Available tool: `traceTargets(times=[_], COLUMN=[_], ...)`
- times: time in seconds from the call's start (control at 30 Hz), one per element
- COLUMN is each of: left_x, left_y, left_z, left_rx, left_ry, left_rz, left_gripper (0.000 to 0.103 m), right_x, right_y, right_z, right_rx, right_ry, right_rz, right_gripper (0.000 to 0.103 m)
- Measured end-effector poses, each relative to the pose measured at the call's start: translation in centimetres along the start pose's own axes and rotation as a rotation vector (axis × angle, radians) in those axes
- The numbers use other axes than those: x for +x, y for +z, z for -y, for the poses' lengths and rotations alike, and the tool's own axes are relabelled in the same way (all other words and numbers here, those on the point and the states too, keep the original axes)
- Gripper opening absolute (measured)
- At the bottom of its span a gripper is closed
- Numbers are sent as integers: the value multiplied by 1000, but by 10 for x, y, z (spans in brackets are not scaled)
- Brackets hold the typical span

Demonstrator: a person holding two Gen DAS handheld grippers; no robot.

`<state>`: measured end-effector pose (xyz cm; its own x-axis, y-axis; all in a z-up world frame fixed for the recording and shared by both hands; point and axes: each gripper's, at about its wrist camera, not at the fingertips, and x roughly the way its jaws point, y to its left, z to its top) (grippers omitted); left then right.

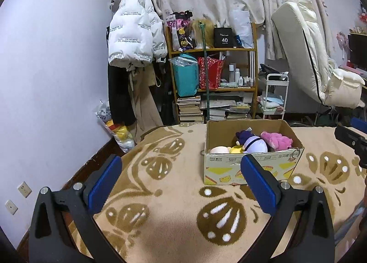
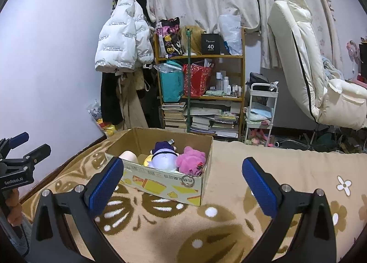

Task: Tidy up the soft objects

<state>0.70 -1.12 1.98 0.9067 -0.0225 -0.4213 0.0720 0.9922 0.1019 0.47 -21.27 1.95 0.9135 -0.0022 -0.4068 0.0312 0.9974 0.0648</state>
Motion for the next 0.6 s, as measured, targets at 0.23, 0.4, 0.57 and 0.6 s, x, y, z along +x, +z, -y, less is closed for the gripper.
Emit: traceTargets(times=[0.23, 0.4, 0.57, 0.6], left_x=[10, 17, 22, 22], left_y=[-2, -4, -4, -4], left_z=[9, 16, 17, 17], left_rx=[25, 37, 38, 39], left_ry=[-15, -20, -18, -19], left_rz=[-12, -22, -28, -28], left_gripper=[102, 102, 102, 102], right_x=[18, 24, 26, 26], right_y=[-5, -6, -6, -7], right_z=[5, 7, 10, 11], right_rx=[7, 20, 33, 35], right_ry=[-16, -13, -14, -15], right_rz=[-39, -56, -49, -48], right_gripper=[103, 103, 103, 103])
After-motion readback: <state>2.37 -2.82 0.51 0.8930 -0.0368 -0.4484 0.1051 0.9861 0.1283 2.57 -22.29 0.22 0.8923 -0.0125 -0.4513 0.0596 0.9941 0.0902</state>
